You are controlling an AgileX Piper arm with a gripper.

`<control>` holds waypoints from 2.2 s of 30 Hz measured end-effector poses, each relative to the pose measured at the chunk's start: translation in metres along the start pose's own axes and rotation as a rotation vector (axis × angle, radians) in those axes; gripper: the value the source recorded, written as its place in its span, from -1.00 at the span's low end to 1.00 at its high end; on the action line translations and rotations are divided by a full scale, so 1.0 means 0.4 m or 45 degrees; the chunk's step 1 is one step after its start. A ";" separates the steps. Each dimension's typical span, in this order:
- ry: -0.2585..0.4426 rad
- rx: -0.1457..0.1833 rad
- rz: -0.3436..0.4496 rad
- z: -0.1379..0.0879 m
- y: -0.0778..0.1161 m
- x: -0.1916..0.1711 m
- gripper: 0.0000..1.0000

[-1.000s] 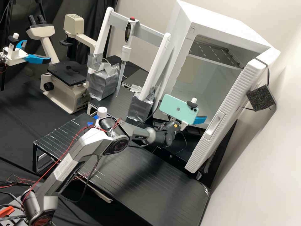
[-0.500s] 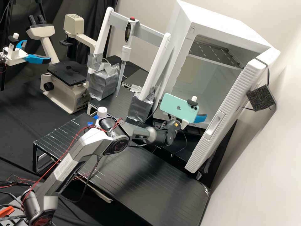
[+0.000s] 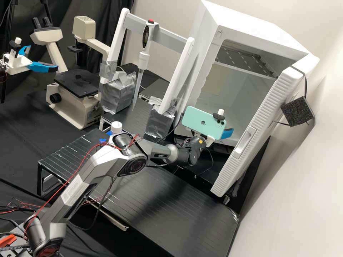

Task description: Move the petri dish to the microscope

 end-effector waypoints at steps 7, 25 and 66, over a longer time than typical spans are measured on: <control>-0.001 0.000 -0.003 -0.002 -0.002 0.001 -1.00; -0.004 0.000 -0.003 -0.001 -0.002 0.001 -1.00; 0.125 0.092 0.099 0.019 0.047 -0.480 -1.00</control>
